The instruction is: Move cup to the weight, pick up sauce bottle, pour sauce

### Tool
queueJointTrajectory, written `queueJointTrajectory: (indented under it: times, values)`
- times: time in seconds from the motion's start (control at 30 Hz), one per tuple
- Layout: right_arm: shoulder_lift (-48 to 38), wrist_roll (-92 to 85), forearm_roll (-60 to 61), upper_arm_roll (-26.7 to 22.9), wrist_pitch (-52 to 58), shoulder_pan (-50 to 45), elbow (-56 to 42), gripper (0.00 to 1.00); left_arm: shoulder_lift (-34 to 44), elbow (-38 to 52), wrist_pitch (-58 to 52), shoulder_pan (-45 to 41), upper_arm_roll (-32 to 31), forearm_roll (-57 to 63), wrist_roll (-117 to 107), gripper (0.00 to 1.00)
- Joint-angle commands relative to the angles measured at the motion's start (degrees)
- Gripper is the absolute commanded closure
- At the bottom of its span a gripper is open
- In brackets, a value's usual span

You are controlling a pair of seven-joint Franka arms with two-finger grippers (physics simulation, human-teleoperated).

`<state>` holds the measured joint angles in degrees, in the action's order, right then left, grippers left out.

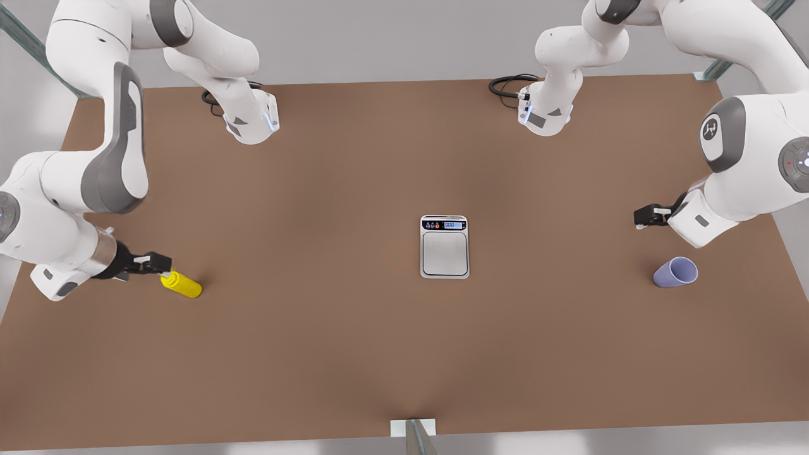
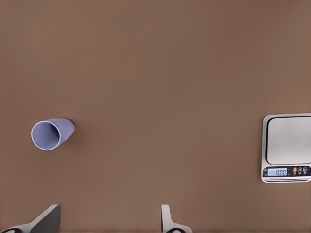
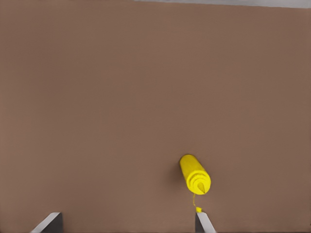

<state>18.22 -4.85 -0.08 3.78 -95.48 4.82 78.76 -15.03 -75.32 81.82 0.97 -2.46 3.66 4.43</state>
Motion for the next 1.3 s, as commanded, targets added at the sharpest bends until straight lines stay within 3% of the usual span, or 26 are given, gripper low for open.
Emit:
queueJointTrajectory:
  times: [0.0,0.17,0.27,0.37,0.63,0.87,1.0,1.03,1.1,1.13,1.17,1.27]
  values:
    - [0.1,0.0,-0.1,0.0,-0.2,-0.2,0.2,0.0,0.0,0.0,0.0,0.0,0.0,0.1,0.0,0.0]
    - [0.2,-0.1,-0.3,-0.8,-0.3,0.0,0.7,0.0,-4.2,-0.7,3.1,0.7,3.8,-0.4,2.2,0.0]
    - [-0.1,-3.8,-0.2,-0.8,0.1,0.6,2.1,0.0,-4.6,-12.1,17.8,0.7,14.7,-5.3,15.7,0.0]
    - [0.2,-11.7,0.1,-0.5,0.6,2.0,0.5,0.0,-5.6,-19.1,26.9,1.7,18.9,-7.2,22.2,0.0]
    - [0.9,-60.4,17.7,-0.6,4.8,14.0,1.8,0.0,-18.1,-17.4,38.9,10.3,19.5,-17.7,35.5,0.0]
    - [17.7,-111.5,40.3,-0.6,9.5,29.9,1.0,0.0,-23.3,-14.5,39.9,12.2,19.5,-18.4,35.4,0.0]
    - [35.6,-118.7,45.4,-0.3,17.6,35.2,-10.8,0.0,-25.2,-13.9,40.2,12.7,19.5,-19.3,35.5,0.0]
    - [39.2,-122.1,45.3,-0.4,17.7,35.4,-13.2,0.0,-25.5,-13.9,40.4,12.7,19.5,-20.3,35.5,0.08]
    - [45.5,-123.3,46.8,-0.2,17.7,35.4,-17.0,0.0,-26.4,-13.9,40.3,12.7,19.4,-20.4,35.4,0.57]
    - [46.6,-125.0,47.6,0.3,17.6,35.3,-17.0,0.0,-26.4,-14.0,40.3,12.7,19.4,-20.4,35.4,0.71]
    - [47.7,-125.3,48.3,0.8,17.6,35.1,-17.1,0.0,-26.5,-14.0,40.3,12.7,19.3,-20.4,35.4,0.79]
    - [48.6,-128.2,48.8,3.9,18.9,35.1,-16.4,0.0,-26.9,-14.0,40.1,12.6,19.1,-21.3,35.1,0.79]
